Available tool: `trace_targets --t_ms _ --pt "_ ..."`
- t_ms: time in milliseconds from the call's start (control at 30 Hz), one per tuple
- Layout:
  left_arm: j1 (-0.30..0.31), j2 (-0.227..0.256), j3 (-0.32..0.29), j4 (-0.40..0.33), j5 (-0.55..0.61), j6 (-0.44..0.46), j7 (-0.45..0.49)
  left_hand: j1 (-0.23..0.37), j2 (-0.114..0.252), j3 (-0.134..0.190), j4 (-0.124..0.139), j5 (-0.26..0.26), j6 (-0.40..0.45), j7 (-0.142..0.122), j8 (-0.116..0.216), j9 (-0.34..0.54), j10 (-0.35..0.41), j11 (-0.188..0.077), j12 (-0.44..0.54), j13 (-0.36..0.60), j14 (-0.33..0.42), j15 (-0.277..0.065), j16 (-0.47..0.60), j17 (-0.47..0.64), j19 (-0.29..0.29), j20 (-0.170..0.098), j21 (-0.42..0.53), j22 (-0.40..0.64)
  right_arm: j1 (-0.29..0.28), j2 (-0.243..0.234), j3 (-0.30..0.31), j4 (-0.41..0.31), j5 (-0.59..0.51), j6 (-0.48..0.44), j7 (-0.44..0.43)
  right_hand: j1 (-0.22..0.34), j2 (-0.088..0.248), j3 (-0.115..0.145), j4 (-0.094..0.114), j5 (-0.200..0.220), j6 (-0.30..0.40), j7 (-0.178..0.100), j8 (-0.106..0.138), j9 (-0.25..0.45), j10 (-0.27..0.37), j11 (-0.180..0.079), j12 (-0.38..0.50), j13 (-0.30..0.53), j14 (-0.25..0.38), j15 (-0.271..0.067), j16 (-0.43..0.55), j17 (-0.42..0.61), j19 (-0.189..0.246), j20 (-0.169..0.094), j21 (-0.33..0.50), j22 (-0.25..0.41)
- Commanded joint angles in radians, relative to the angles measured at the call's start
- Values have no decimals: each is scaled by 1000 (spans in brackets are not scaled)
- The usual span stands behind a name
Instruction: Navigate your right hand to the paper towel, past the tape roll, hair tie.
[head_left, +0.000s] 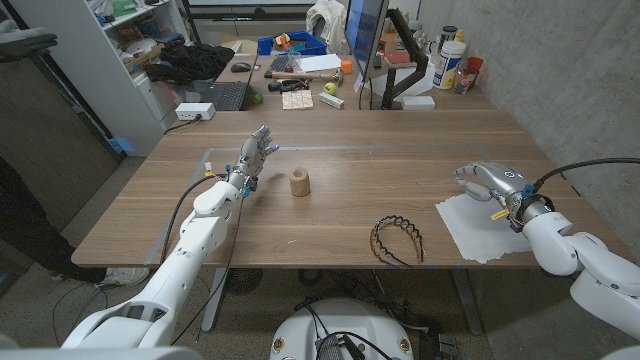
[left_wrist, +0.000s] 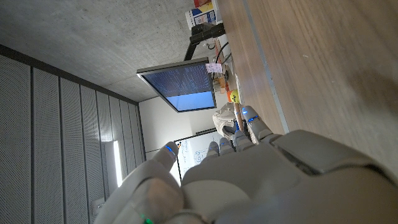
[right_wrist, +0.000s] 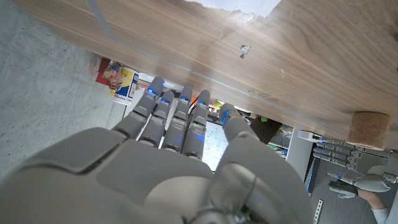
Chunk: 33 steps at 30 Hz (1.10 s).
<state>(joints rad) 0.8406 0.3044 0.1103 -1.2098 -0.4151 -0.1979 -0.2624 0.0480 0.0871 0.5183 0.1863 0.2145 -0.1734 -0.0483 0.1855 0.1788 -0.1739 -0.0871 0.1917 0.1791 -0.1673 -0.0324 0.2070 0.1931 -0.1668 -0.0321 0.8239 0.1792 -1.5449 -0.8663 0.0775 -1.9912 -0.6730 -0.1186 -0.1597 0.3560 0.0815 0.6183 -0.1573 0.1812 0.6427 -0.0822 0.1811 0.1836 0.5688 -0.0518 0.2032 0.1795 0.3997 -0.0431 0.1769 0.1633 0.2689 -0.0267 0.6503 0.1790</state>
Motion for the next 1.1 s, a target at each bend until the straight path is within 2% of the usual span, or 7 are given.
trace_targets --t_ms 33,400,767,1100 --pt "-2 -1 -2 4 1 -1 -2 -11 89 6 0 4 -152 -2 3 4 -159 -8 3 2 -267 -48 -1 1 -279 -93 -4 2 -2 -12 -11 0 7 -19 -8 -1 -8 8 2 5 -4 2 4 4 -4 1 -3 1 -2 -86 -2 4 3 29 -5 1" --pt "0 -1 -4 5 0 -1 -3 -11 89 6 0 4 -152 -3 3 4 -160 -9 2 2 -267 -48 -1 1 -279 -94 -6 2 -8 -20 -16 -1 16 -33 -7 -1 -10 10 3 6 -7 2 4 4 -11 -4 -5 1 -3 -87 -2 4 3 43 -9 1" --pt "3 0 -4 2 1 0 -2 -12 89 6 0 4 -152 -3 4 4 -160 -8 3 2 -267 -48 -1 2 -278 -94 -7 2 -14 -27 -21 2 23 -39 -13 1 -13 12 1 6 -11 -2 3 4 -14 -5 -5 1 -5 -84 -2 4 0 46 -14 0" --pt "3 -1 -4 0 1 0 -2 -12 89 6 0 4 -152 -3 4 4 -160 -10 3 2 -266 -48 -1 2 -277 -94 -9 2 -21 -29 -22 2 27 -47 -20 10 -26 14 -8 6 -15 -4 4 4 -18 -3 -5 1 -9 -87 -4 2 -11 56 -24 0"
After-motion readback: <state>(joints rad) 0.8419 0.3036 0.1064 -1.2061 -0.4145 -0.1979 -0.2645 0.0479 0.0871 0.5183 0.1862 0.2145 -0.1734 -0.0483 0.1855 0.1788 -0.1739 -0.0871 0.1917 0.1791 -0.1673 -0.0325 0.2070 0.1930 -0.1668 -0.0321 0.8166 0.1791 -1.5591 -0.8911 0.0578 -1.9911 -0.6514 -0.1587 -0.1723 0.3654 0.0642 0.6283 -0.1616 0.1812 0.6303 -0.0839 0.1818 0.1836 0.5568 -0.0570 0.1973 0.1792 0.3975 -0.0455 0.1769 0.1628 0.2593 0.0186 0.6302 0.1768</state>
